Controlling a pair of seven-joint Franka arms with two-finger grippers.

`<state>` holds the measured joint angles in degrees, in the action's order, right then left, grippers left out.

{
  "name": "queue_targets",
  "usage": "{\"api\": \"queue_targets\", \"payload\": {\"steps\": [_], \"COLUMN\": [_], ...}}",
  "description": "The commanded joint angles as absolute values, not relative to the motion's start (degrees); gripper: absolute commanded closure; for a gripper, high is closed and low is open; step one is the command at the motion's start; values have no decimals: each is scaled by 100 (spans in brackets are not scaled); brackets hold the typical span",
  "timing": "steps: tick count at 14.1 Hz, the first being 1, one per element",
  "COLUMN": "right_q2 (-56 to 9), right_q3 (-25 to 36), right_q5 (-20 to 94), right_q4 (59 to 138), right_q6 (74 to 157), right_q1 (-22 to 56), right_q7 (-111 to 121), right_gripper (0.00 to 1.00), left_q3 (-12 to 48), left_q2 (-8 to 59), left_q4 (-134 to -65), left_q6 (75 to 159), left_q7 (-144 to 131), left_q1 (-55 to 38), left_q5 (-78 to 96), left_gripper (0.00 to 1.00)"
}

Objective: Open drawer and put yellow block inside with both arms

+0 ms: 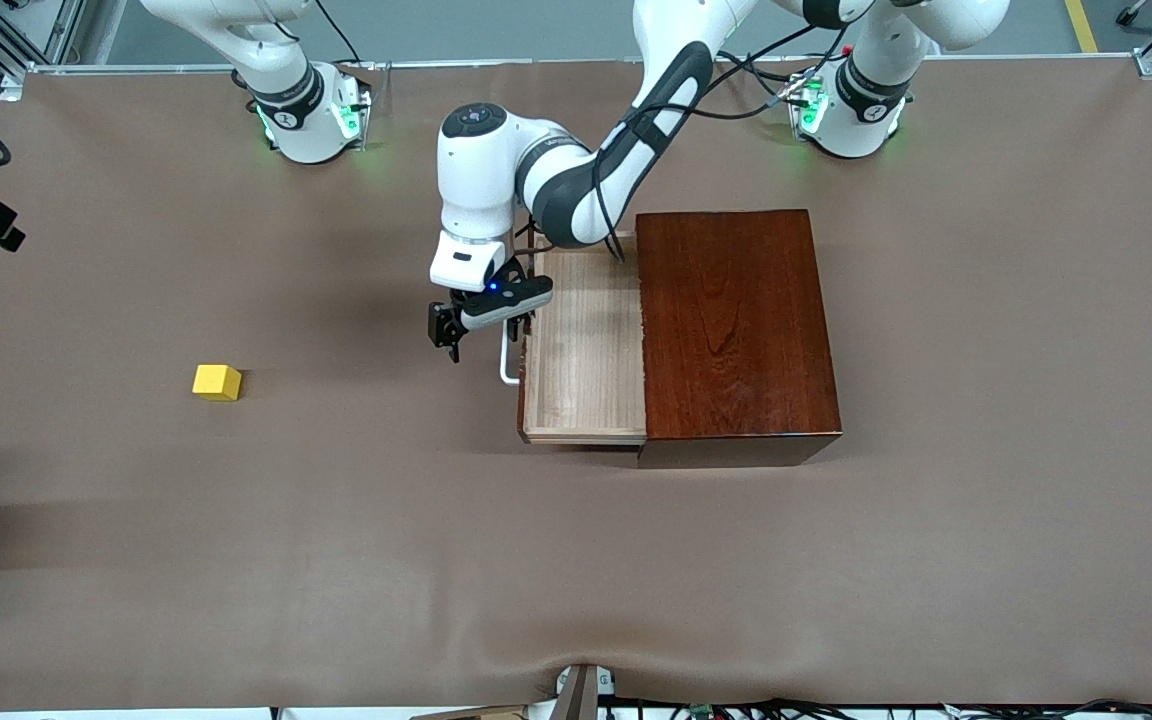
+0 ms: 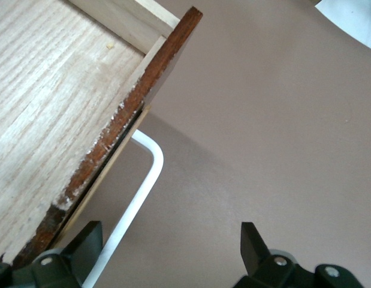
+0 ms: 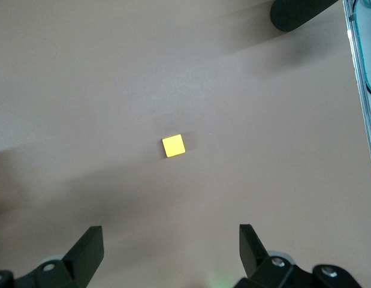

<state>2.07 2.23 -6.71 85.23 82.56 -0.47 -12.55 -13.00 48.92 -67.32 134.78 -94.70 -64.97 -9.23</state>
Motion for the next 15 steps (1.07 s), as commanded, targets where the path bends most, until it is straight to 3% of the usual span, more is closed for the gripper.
{"api": "queue_targets", "payload": {"steps": [1, 8, 15], "right_q2": [167, -158, -939], "right_q3": [176, 185, 185], "right_q5": [-756, -677, -536], "right_q4": [8499, 8517, 8613], "right_q6": [8244, 8235, 8349], "right_q1": [-88, -316, -351], "right_q7": [-1301, -1310, -1748], "right_gripper": [0, 0, 0], "left_q3": [-1178, -1169, -1125], "left_q2": [4633, 4255, 3306], "left_q4": [-6583, -6609, -6715], "left_q6": [13500, 13097, 11876], "left_q7": [-9370, -9273, -8448], "left_q1": [-6381, -6171, -5284], "left_q5": [-738, -738, -581], "left_gripper": [0, 0, 0]}}
